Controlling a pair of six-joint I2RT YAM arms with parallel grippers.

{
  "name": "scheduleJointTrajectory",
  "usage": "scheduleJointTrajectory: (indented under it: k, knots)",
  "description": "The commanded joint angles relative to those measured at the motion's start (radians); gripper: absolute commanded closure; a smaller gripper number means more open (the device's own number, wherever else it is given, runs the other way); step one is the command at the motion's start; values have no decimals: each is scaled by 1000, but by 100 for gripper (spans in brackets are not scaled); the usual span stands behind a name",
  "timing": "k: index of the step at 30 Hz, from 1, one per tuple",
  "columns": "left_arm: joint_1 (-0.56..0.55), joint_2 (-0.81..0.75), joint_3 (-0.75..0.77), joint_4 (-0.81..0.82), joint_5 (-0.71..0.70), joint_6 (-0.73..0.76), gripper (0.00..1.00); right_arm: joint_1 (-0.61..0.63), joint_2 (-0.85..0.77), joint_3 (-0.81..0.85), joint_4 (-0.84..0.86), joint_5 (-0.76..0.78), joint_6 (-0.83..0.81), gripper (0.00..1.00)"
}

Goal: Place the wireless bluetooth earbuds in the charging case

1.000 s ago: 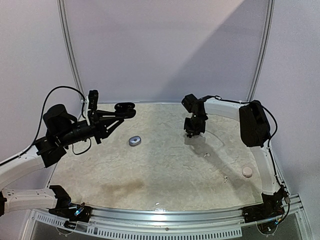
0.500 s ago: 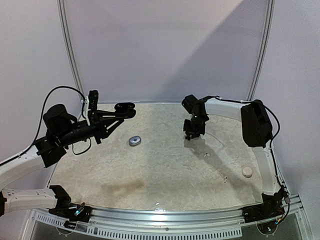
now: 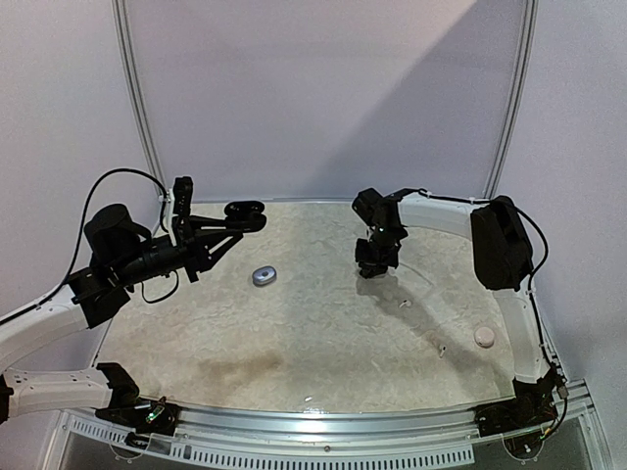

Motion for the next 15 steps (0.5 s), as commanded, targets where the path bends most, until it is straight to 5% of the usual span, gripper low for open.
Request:
scheduleJointTrajectory:
  k: [1,15]
  knots:
    - [11,1,10,-6,-1,13,100,29,43,-33,-47,-63,-13,90]
    - [11,-3,8,-6,3,20,100,29,-165,-138,118,-2,-139,98]
